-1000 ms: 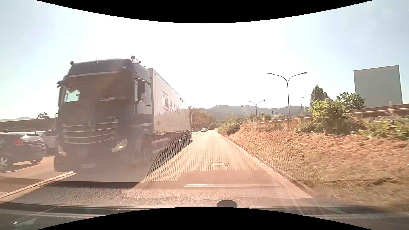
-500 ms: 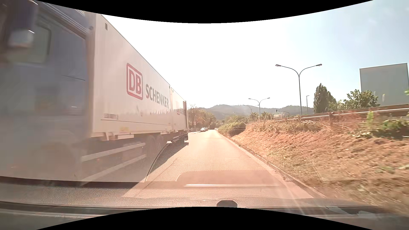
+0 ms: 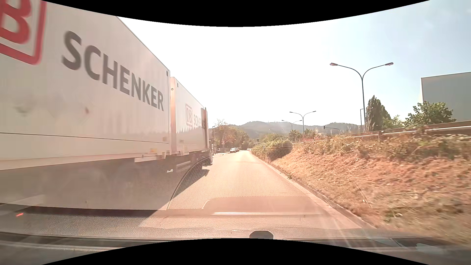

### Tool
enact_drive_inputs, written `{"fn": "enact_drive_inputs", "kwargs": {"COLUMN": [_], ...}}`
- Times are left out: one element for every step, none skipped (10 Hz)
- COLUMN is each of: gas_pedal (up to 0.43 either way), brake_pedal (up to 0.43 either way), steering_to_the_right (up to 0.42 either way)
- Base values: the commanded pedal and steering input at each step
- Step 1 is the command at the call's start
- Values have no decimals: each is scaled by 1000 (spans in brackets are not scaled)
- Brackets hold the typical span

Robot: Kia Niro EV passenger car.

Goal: Follow the waypoints while adhering to traffic rules and regulations

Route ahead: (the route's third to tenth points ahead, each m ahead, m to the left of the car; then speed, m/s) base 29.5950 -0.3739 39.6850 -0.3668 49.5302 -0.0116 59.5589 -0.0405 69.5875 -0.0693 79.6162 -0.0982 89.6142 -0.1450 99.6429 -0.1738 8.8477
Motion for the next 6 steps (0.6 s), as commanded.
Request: {"fn": "enact_drive_inputs", "kwargs": {"gas_pedal": [118, 118, 118, 110, 110, 110], "brake_pedal": [0, 0, 0, 0, 0, 0], "steering_to_the_right": [4, 4, 4, 4, 4, 5]}}
